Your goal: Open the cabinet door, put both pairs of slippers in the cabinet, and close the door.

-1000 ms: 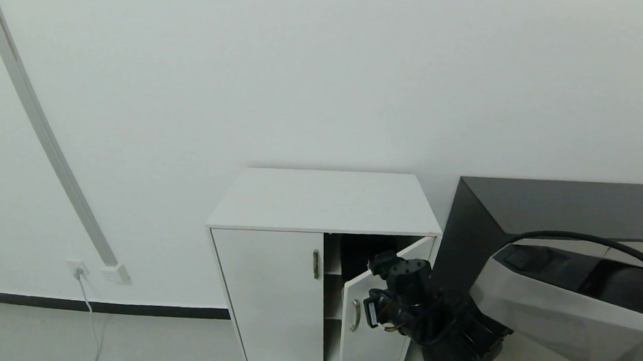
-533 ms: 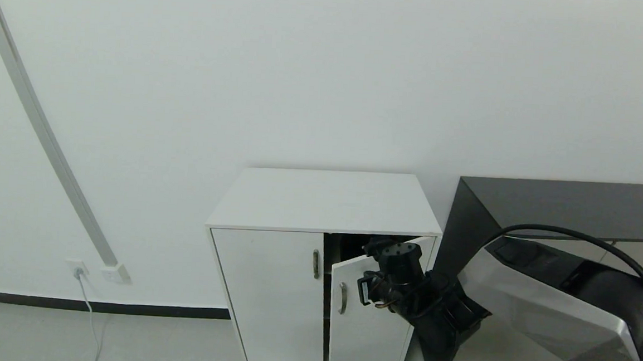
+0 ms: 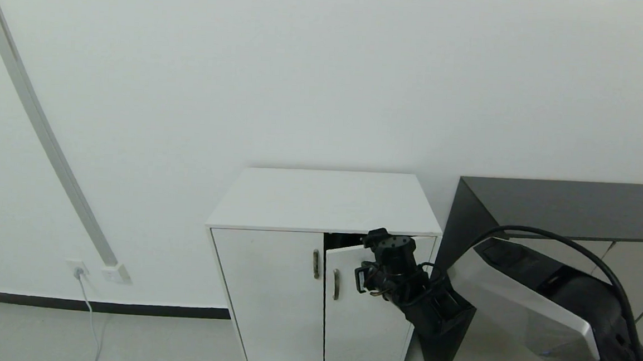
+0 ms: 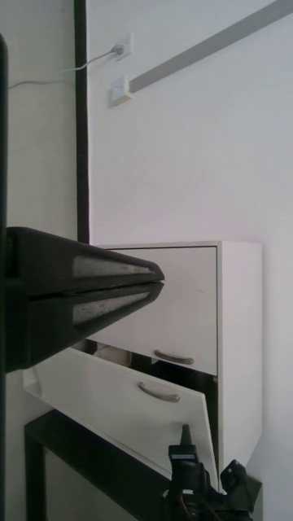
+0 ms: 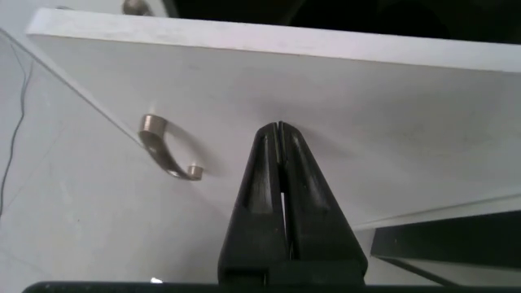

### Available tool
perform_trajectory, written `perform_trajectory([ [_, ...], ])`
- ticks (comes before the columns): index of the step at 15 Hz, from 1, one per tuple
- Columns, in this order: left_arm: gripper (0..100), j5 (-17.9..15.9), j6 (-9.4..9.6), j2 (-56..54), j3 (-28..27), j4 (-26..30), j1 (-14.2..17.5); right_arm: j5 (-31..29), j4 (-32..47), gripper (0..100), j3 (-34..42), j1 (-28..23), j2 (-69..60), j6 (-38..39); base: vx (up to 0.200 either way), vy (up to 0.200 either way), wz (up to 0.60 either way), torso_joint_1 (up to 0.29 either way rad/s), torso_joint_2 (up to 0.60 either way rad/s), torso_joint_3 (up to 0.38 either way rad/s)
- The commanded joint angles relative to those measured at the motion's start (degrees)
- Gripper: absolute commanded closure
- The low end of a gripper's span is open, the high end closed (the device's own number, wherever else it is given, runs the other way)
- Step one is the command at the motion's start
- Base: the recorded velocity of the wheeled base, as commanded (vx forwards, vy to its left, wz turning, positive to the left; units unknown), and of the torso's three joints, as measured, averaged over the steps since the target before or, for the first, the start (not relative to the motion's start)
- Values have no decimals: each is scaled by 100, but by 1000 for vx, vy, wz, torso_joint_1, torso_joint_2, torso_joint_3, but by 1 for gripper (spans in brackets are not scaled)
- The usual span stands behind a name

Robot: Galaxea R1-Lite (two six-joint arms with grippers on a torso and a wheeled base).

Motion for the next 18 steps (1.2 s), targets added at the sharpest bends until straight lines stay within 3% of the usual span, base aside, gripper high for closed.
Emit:
perform_trajectory([
  [1, 100, 4, 0, -1, 0, 2, 0, -1, 33, 100, -207, -41, 197, -5, 0, 0, 0, 0, 0, 0],
  [18, 100, 4, -9, -1, 0, 2, 0, -1, 648, 100, -1235, -314, 495, -13, 0, 0, 0, 0, 0, 0],
])
